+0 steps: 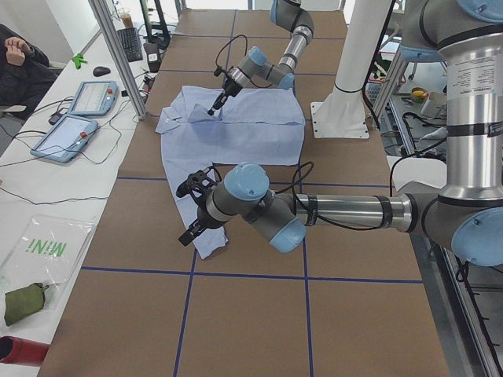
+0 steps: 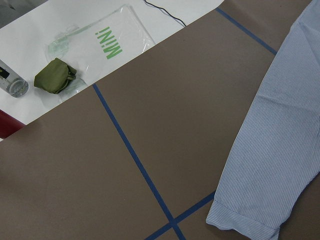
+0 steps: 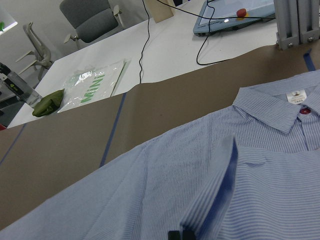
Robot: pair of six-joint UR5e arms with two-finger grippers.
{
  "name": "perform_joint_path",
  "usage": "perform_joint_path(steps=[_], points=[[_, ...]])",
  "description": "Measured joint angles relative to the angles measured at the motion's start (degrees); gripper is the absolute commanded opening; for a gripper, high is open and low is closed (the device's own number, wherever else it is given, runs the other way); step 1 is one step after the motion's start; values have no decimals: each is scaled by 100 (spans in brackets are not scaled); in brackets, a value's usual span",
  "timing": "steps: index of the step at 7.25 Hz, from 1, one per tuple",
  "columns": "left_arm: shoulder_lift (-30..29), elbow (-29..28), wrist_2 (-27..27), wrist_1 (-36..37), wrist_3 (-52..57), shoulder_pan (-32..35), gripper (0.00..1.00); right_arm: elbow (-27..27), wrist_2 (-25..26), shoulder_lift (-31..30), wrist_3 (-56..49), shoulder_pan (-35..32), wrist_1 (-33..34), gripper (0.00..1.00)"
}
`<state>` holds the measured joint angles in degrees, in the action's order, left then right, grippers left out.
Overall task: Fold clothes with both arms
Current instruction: 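Carry the sleeve cuff across the shirt toward the collar and release, then raise the right gripper and withdraw it away from the shirt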
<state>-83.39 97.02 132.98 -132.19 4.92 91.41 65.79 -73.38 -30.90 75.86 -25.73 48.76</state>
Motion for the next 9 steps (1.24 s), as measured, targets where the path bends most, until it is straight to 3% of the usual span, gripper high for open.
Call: perform_joint_path(steps=[2, 4, 5, 7, 9], points=[[6, -6, 4, 0, 0, 0, 100, -11, -42, 650, 166, 26, 1748, 99], [-8, -54, 1, 0, -8, 0, 100, 3, -303, 843, 182, -161, 2680, 99], [-31, -72, 0, -2, -14, 0, 100, 31, -742, 779, 88, -441, 3024, 99], [-65, -82, 2, -199, -23, -12, 100, 446, -1805, 219, -701, -1160, 3267, 100], [-95, -187, -4, -629, -332, -157, 100, 1747, -2850, -738, -1709, -1978, 3800, 100]])
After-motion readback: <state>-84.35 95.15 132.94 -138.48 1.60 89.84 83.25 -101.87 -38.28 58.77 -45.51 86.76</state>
